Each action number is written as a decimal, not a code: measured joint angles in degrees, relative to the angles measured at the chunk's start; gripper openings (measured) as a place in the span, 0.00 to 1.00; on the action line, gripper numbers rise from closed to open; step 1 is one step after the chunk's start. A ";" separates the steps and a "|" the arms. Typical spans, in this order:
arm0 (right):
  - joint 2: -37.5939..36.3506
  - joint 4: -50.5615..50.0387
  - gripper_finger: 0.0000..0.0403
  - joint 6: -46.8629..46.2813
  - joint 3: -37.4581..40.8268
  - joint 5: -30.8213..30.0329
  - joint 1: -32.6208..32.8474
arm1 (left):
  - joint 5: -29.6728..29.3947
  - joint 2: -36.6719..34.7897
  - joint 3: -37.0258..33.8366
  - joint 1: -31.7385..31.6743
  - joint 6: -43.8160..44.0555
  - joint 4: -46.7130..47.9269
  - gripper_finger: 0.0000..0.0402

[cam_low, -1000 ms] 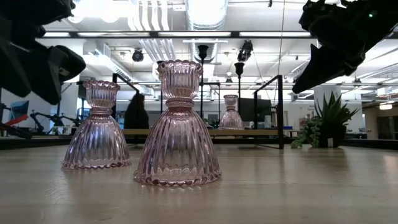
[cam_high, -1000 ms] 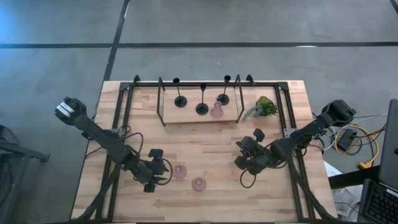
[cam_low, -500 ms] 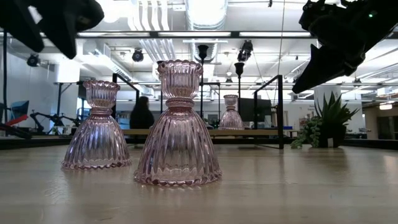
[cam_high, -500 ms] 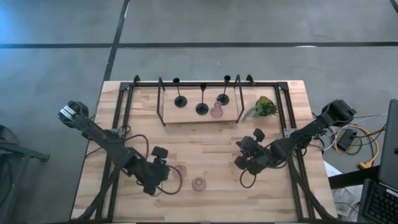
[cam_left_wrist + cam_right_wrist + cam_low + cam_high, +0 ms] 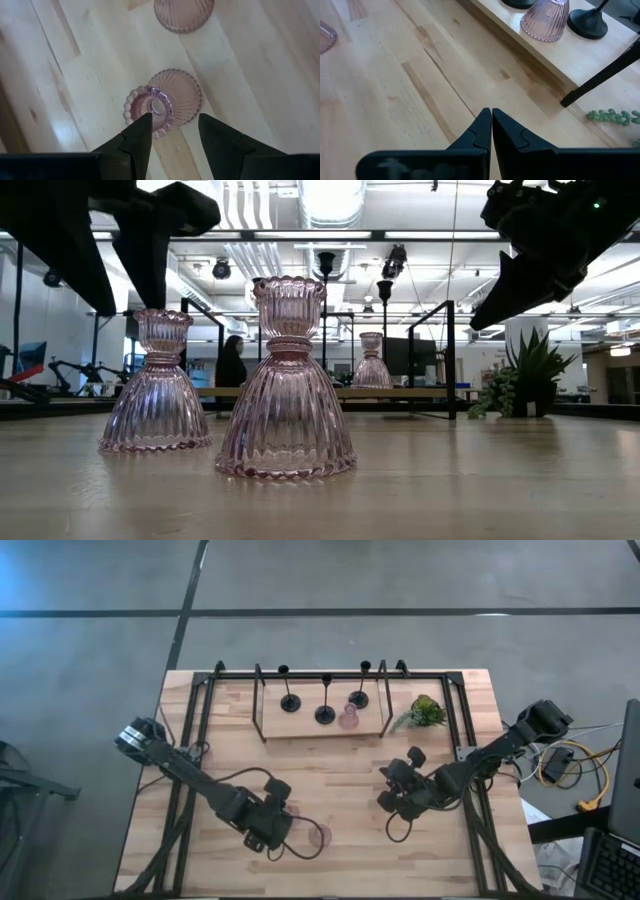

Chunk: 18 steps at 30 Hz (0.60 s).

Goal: Pick & Place candle stick holders
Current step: Put the top pink candle holder on the shelf

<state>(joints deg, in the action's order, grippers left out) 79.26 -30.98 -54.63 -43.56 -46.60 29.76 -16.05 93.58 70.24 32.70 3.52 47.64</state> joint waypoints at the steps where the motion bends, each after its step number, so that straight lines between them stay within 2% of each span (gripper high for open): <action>1: 0.00 0.00 0.02 0.00 0.05 -0.01 0.00 | 0.09 0.35 0.00 -0.20 0.03 0.01 0.41; 9: 0.00 -0.04 0.02 0.20 0.25 -0.01 0.00 | 2.83 0.89 -0.09 -2.33 0.94 -0.51 0.39; 12: 0.00 0.00 0.02 0.18 0.46 -0.01 0.00 | 5.11 0.89 -0.13 -3.14 0.98 -1.21 0.34; 18: 0.00 0.02 0.02 0.18 0.69 -0.01 0.00 | 5.27 0.89 -0.92 -4.20 -0.50 -3.66 0.20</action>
<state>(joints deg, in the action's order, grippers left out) 79.26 -30.96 -54.46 -42.87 -46.61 29.76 -10.78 94.48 69.32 28.50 3.02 43.98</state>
